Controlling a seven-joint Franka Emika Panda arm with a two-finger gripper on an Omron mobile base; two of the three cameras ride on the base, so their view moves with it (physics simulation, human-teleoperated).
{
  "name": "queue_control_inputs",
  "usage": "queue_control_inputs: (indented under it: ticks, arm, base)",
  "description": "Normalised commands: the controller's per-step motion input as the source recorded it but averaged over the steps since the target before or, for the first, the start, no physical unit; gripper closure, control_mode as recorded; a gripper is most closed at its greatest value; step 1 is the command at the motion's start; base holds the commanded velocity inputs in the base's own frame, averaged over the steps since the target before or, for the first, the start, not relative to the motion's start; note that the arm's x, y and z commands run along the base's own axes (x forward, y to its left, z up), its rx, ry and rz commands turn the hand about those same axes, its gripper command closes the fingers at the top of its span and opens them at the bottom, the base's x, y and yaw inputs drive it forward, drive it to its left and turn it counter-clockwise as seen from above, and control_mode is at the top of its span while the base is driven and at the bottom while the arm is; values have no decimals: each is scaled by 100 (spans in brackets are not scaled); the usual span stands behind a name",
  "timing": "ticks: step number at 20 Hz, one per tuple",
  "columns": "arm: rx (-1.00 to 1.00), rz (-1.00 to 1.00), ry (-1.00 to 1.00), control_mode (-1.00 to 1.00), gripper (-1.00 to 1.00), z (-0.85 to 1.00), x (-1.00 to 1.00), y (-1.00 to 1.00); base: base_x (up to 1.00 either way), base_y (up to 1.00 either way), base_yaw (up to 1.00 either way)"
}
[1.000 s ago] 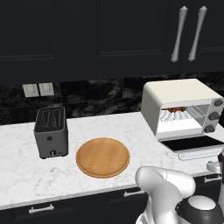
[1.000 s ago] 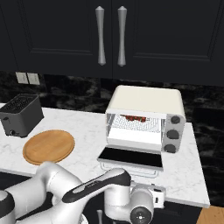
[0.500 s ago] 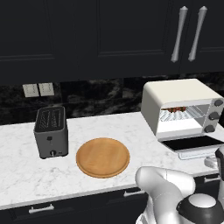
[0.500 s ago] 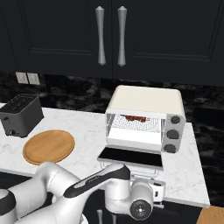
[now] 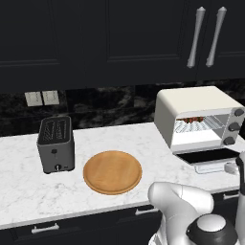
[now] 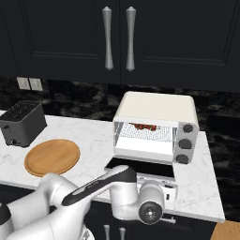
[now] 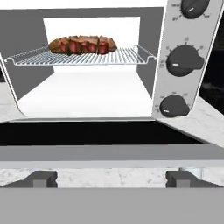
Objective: Pick up the kebab skewer and baguette bread, and place them inside the toaster oven. Close the toaster oven door and start by setting the timer.
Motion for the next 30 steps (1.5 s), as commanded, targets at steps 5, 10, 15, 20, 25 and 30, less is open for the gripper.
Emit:
queue_control_inputs:
  ticks: [5,10,15,20,25,30]
  arm:
    - [0,0,0,-100,-100,10,6,1]
    - [0,0,0,-100,-100,-3,1,-3]
    - [0,-5,1,-100,-100,-45,-53,-31]
    - [0,-2,0,-100,-100,-53,-25,-15]
    - [0,5,-1,-100,-100,-12,37,11]
    - [0,2,-3,-100,-100,0,40,18]
  base:
    - [0,0,0]
    - [0,0,0]
    - [0,0,0]
    - [0,0,0]
    - [0,0,0]
    - [0,0,0]
